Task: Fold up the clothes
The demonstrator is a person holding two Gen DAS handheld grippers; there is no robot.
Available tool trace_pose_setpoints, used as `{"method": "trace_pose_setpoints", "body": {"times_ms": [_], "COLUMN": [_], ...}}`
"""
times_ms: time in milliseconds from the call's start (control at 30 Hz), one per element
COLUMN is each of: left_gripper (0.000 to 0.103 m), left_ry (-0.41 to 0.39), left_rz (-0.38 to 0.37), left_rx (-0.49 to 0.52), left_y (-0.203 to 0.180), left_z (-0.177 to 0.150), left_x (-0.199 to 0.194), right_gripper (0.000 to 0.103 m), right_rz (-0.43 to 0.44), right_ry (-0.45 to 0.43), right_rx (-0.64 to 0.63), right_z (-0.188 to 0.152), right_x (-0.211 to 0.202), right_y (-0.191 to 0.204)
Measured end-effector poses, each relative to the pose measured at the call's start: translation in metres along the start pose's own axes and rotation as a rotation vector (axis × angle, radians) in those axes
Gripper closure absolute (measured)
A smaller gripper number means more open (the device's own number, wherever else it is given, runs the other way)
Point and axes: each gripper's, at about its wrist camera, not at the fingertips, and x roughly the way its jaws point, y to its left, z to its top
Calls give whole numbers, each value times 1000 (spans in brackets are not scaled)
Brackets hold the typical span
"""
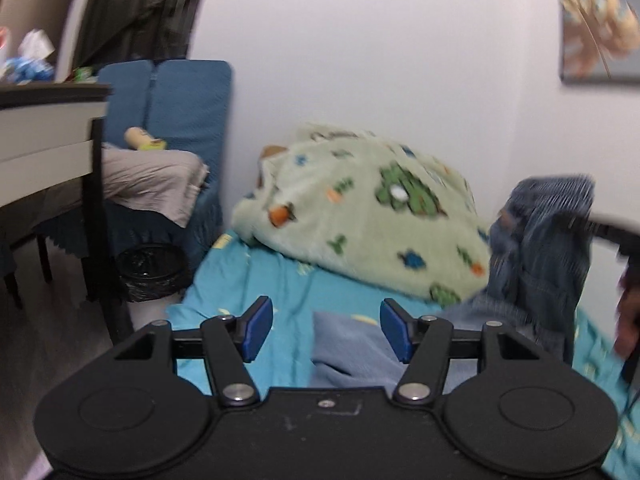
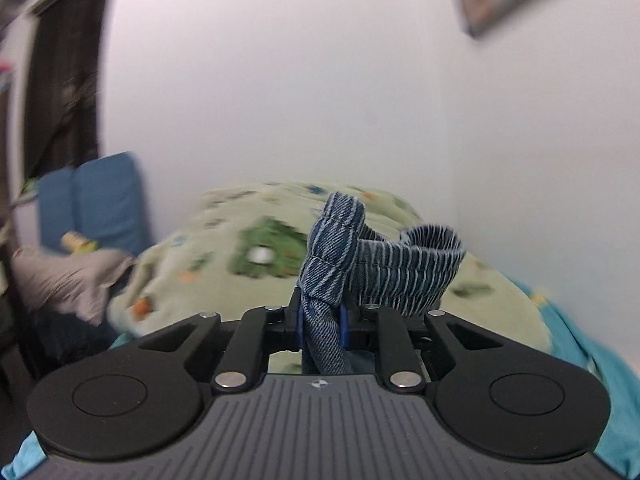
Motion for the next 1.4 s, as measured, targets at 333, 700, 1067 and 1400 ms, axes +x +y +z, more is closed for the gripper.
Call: {"method": "trace_pose_setpoints", "body": {"times_ms": [333, 700, 1067, 1400], "left_gripper": [46, 39, 31, 32], "left_ry": [3, 22, 22, 189], "left_rz": [-17, -66, -67, -123], "left_rx": [-240, -335, -315, -293], "left_y": [66, 83, 68, 38], "left_z": [5, 0, -10, -53], "left_x": [3, 13, 14, 56], "right_gripper": [87, 86, 16, 16], "right_rz": [292, 381, 635, 277], "right_ry": [165, 208, 242, 264], "right_rx": [-432, -402, -324, 119], "right_z": [-131, -134, -146, -100], "right_x": [-15, -9, -43, -41], "right_y": [171, 195, 178, 25]}}
